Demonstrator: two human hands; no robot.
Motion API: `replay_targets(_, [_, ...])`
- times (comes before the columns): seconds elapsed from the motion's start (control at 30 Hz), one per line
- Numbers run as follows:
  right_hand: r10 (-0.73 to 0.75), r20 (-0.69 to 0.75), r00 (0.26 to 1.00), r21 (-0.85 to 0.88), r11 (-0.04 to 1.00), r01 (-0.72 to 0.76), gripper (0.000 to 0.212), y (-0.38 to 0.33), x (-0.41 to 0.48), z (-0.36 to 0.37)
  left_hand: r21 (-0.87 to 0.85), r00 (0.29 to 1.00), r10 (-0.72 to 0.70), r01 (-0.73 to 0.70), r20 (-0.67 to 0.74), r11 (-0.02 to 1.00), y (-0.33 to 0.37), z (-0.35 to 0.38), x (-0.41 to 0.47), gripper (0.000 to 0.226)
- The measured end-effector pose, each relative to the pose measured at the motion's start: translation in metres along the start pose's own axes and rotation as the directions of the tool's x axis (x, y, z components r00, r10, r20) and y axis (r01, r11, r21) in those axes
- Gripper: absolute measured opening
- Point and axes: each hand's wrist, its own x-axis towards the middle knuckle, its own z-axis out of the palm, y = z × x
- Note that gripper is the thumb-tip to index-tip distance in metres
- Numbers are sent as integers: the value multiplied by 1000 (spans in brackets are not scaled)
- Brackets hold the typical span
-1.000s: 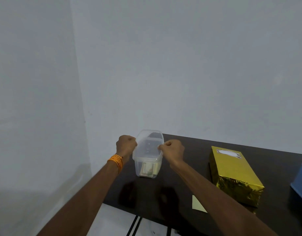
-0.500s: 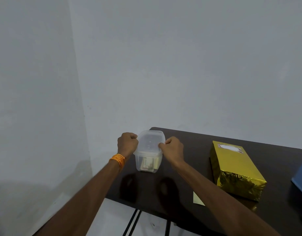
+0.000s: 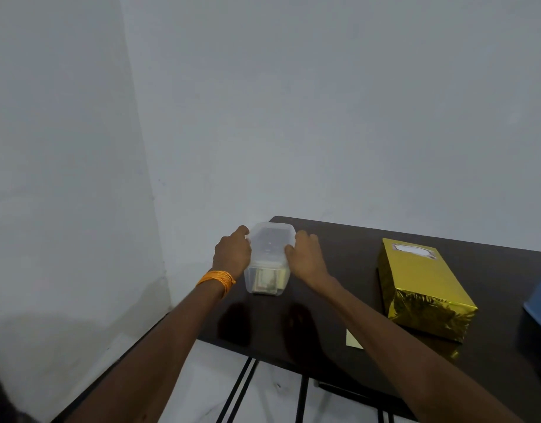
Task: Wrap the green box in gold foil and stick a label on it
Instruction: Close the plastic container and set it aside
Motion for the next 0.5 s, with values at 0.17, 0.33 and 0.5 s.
replay_targets(0.17, [141,135,981,-17,990,-140,65,-20,4,6,61,1000,26,-26,-1,998,3,-2,-2,30])
replay_targets(0.33, [126,57,990,-137,984,-117,57,-20,-5,13,47,999,9,-12,45,999,1,-3,1,28])
replay_targets(0.5, [85,148,985,-188,981,-57,57,-11,14,0,87,994,14,-24,112,996,1,-8,5,26])
